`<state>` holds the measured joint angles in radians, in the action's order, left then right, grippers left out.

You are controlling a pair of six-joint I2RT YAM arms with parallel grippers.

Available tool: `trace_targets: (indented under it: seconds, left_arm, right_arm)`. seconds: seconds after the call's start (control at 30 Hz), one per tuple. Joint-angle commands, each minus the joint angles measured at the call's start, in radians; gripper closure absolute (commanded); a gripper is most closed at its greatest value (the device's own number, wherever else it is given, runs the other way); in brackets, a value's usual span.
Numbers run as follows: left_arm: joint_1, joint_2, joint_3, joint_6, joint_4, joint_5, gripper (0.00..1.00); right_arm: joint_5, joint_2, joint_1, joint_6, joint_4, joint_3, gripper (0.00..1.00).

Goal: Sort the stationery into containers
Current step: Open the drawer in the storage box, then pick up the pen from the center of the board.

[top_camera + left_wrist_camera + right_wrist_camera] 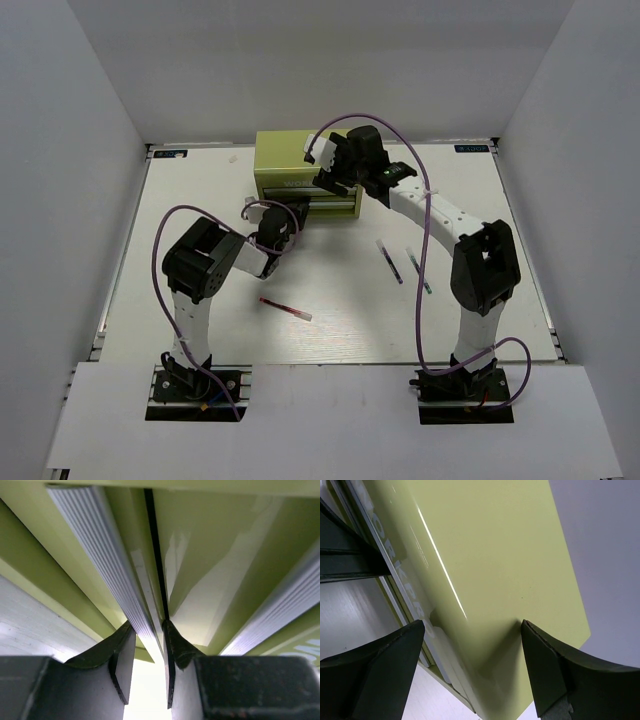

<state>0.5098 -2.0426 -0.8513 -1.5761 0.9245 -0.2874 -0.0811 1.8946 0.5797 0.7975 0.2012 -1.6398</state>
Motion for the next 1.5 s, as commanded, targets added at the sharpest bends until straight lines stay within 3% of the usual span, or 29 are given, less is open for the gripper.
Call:
trace_targets:
  seconds: [0.0, 0.43, 0.67, 0.73, 0.8, 0.87, 0.9, 1.13, 1.33, 1.43, 1.47]
  left_arm:
    - [-0.007, 0.027, 0.046, 0.014, 0.050, -0.039, 1.00]
    - [0.012, 0.120, 0.215, 0.014, 0.117, 0.013, 1.00]
    - [0.033, 0.157, 0.281, 0.024, 0.128, 0.047, 0.99]
    - [0.033, 0.157, 0.281, 0.024, 0.119, 0.057, 0.88]
    - [0.033, 0.168, 0.268, 0.024, 0.102, 0.079, 0.65]
    - [0.033, 0.182, 0.249, 0.024, 0.073, 0.089, 0.48]
    - [0.033, 0.191, 0.248, 0.024, 0.073, 0.100, 0.44]
    - [0.033, 0.297, 0.227, 0.070, -0.097, 0.133, 0.24]
    - [0.024, 0.415, 0.204, 0.146, -0.346, 0.246, 0.21]
    - [0.033, 0.490, 0.175, 0.229, -0.547, 0.297, 0.21]
    - [0.033, 0.510, 0.166, 0.249, -0.591, 0.324, 0.21]
  right_arm:
    - [0.027, -0.011, -0.014, -0.050, 0.129, 0.015, 0.18]
    - [0.116, 0.060, -0.014, -0.078, 0.191, -0.064, 0.18]
    - [0.092, 0.034, -0.018, -0.084, 0.195, -0.040, 0.18]
    - [0.043, 0.011, -0.015, -0.084, 0.192, -0.017, 0.16]
    - [-0.003, -0.031, -0.015, -0.080, 0.191, 0.009, 0.15]
    - [-0.028, -0.061, -0.017, -0.072, 0.199, 0.026, 0.13]
    - [-0.035, -0.072, -0.020, -0.069, 0.199, 0.050, 0.12]
    - [-0.063, -0.261, -0.021, -0.084, 0.204, 0.187, 0.10]
    - [-0.065, -0.414, -0.030, -0.142, 0.214, 0.360, 0.12]
    - [-0.057, -0.472, -0.064, -0.193, 0.225, 0.486, 0.22]
    - [-0.054, -0.476, -0.075, -0.217, 0.228, 0.515, 0.29]
